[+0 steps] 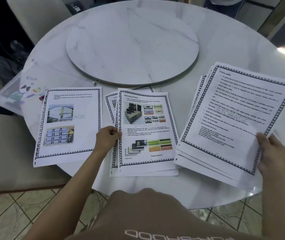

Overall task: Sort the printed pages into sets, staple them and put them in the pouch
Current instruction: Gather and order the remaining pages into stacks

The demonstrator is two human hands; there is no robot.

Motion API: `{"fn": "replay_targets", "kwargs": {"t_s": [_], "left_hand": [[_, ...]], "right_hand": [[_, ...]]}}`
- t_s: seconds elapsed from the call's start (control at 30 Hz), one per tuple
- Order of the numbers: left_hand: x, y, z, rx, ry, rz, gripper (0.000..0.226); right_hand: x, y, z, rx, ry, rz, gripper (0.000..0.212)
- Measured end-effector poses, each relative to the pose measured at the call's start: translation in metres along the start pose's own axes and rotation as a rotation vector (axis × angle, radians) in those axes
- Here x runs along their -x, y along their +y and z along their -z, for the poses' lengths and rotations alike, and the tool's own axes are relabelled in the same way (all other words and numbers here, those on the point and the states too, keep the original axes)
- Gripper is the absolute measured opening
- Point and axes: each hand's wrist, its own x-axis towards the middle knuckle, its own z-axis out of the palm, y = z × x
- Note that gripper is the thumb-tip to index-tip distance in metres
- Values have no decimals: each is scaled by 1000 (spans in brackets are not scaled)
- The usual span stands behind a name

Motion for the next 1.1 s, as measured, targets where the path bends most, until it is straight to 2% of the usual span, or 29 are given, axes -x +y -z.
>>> {"fn": "replay_targets", "kwargs": {"t_s": [0.13,0.2,0.3,0.4,0.47,0.53,0.7,0.77,0.83,0.9,1.0,1.07,1.1], "left_hand": [[3,6,-2,-106,128,-185,37],[7,15,-7,-156,122,-273,37],[15,30,-19,-136,-32,-335,26],[29,45,-33,-67,-234,-324,19],[38,51,-40,62,-397,-251,17],[45,54,-45,187,-482,-164,17],[45,47,-41,97,-418,-118,12],[44,44,-37,106,-414,-90,16],[45,43,-32,123,-407,-91,24],[44,41,-28,91,-380,-99,32],[43,38,-24,82,-337,-100,37],[42,36,-22,113,-324,-94,37],[41,35,-21,129,-319,-92,36]], "right_hand": [[7,4,-3,16,-18,24,16],[8,8,-8,20,-45,23,16],[8,15,-19,-4,-86,-24,5],[14,21,-35,3,-164,-23,11],[19,25,-46,-2,-216,-23,10],[25,27,-55,-6,-262,-24,9],[33,26,-70,20,-321,-12,7],[34,26,-73,38,-318,6,9],[34,25,-75,41,-321,-12,2],[34,25,-78,42,-336,-12,19],[35,25,-82,36,-367,-9,21],[36,24,-84,49,-377,10,37],[35,24,-85,61,-376,17,34]]}}
